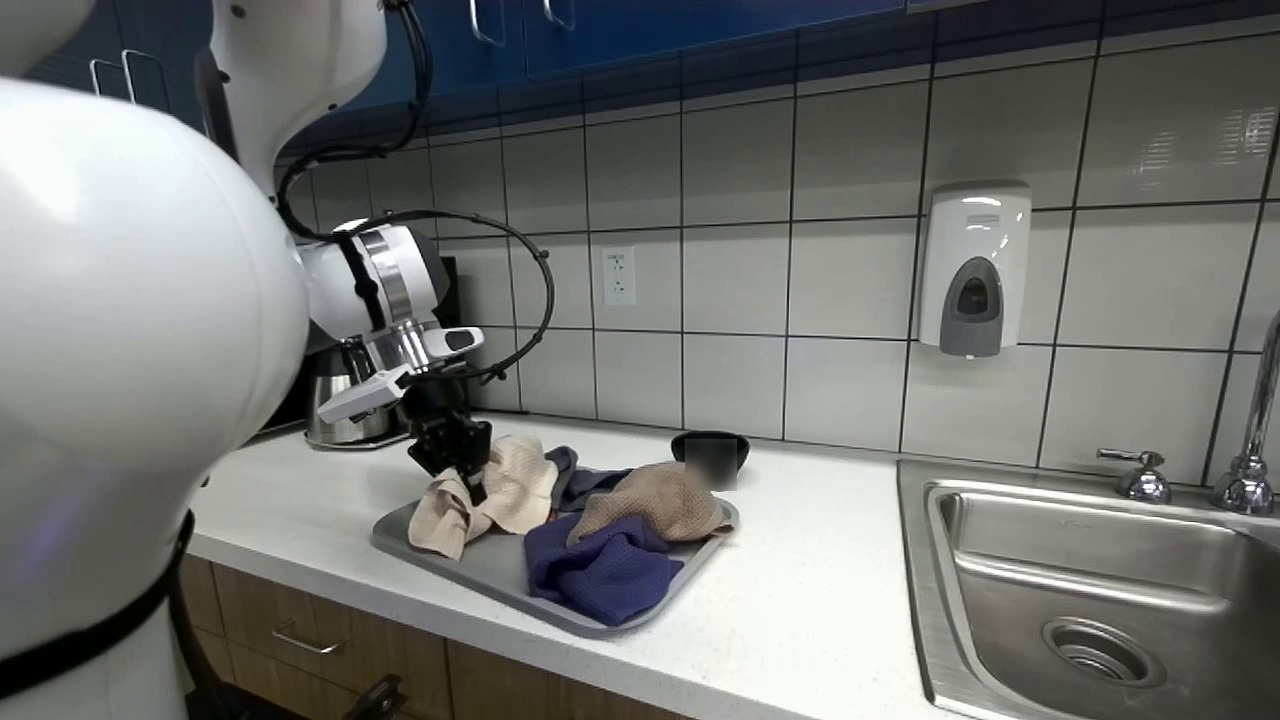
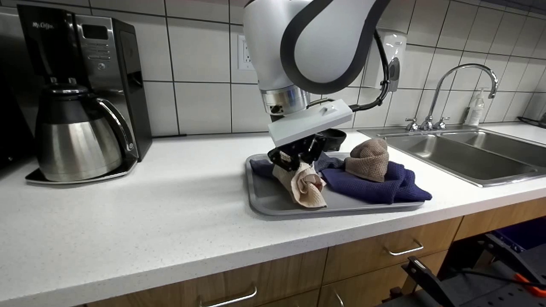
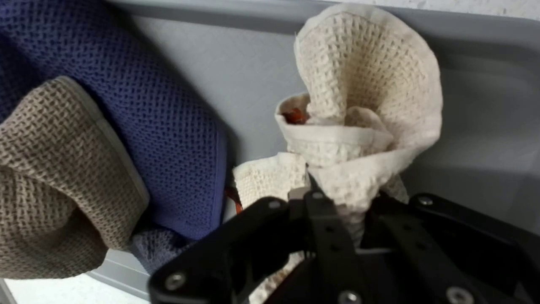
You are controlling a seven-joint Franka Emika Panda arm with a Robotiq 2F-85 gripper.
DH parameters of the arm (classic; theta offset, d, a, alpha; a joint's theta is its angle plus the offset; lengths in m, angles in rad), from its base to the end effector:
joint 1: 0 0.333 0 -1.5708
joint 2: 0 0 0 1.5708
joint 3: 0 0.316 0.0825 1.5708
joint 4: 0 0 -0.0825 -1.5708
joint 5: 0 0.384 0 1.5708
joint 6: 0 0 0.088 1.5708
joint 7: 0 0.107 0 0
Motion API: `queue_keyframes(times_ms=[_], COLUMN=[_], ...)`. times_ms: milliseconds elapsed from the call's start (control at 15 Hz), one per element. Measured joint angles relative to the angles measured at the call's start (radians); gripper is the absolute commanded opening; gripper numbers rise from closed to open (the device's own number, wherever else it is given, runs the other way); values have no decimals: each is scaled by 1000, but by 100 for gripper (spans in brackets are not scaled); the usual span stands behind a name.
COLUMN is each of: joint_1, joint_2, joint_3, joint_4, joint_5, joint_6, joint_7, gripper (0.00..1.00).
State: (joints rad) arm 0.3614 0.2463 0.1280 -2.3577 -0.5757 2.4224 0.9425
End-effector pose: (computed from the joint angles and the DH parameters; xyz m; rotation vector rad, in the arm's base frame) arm 0.4350 0.2312 0.2119 2.7998 0.0226 0.1063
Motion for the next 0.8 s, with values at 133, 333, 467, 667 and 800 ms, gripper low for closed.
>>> queue_keyframes(times_ms=[133, 333, 467, 667, 800], joint_1=[1, 4, 9, 20, 28], joint_2=[10, 17, 16, 7, -10], joint_3=[-10, -13, -12, -7, -4], joint_4=[10, 21, 25, 27, 27], joint_5=[-5, -7, -7, -7, -7], joint_6=[-7, -24, -31, -32, -35], joint_7=[9, 18, 18, 18, 18], gripper=[39, 60, 75, 98, 100])
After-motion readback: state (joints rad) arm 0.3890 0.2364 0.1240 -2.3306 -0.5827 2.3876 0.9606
